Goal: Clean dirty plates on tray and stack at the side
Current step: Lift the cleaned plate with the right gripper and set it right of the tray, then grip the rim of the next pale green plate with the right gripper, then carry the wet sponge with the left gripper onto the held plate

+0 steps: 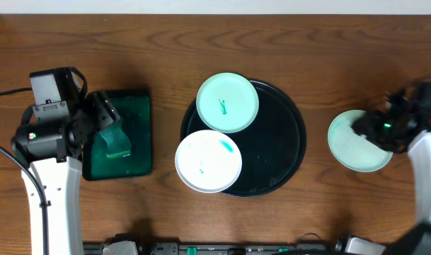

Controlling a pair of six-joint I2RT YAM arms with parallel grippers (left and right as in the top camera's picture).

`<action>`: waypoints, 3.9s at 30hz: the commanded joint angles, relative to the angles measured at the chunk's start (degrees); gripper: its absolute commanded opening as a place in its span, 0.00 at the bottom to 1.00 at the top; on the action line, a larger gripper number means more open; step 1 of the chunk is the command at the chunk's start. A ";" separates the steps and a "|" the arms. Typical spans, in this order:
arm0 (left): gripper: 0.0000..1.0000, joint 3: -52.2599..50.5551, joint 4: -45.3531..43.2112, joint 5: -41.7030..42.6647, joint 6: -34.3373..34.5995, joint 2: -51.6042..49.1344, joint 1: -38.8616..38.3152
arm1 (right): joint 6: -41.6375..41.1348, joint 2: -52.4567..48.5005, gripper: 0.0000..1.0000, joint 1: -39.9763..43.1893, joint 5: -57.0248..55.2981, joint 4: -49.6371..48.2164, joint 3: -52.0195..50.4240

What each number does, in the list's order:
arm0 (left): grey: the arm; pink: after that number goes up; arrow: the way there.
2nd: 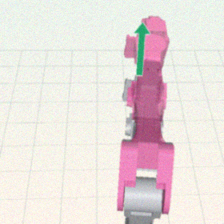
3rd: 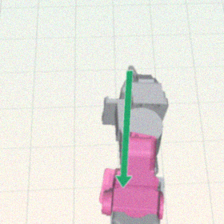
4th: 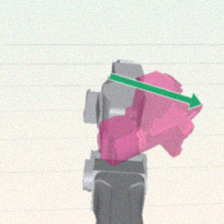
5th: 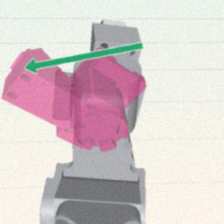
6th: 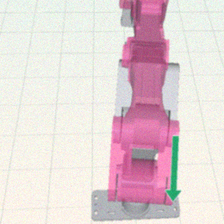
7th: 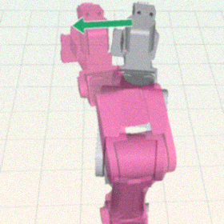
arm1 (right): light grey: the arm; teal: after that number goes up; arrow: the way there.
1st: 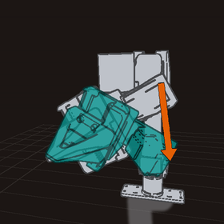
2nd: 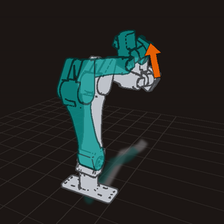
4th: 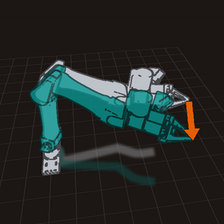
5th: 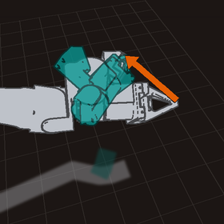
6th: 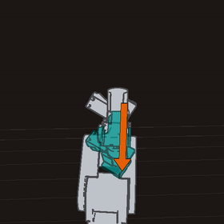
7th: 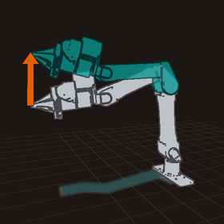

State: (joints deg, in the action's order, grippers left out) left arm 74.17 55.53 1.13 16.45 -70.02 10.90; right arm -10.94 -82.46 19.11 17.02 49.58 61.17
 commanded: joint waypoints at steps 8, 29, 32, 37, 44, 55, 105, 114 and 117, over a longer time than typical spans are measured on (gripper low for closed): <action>0.80 0.94 0.13 -0.17 -0.33 -0.02 0.39 | 7.39 -2.08 0.52 -39.17 -5.77 -5.40 0.92; 0.80 0.94 0.11 -0.07 1.84 0.00 0.39 | -8.39 -29.66 0.28 -38.80 -4.94 -33.66 3.02; 0.81 0.94 -0.11 0.79 1.79 -0.02 0.39 | -8.79 -28.20 0.41 -37.40 -4.35 -33.94 3.23; 0.81 0.94 0.17 8.26 1.09 -0.11 0.37 | -8.76 -28.68 0.45 -38.14 -2.16 -37.11 3.30; 0.80 0.94 1.88 8.55 -0.37 -0.50 0.39 | -9.33 -32.87 0.22 -39.01 -6.54 -41.27 3.30; 0.79 0.81 3.52 4.00 -1.77 -4.35 0.28 | -7.67 -18.34 0.01 -36.02 -13.64 -29.22 3.45; 0.07 3.19 -11.78 18.16 4.17 -27.65 -27.93 | -11.06 -22.62 0.01 -36.46 -17.14 -10.27 2.73; 0.07 3.21 -19.69 20.79 6.80 -31.36 -34.77 | -13.86 -22.62 0.01 -36.57 -24.50 -21.16 2.73; 0.07 3.19 -21.22 20.79 6.82 -31.67 -35.78 | -12.00 -22.62 0.01 -36.81 -23.30 -20.48 2.73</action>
State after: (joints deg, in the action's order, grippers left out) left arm 76.90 35.07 20.91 22.35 -102.00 -24.14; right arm -23.33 -104.53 -17.37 -4.80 28.71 64.12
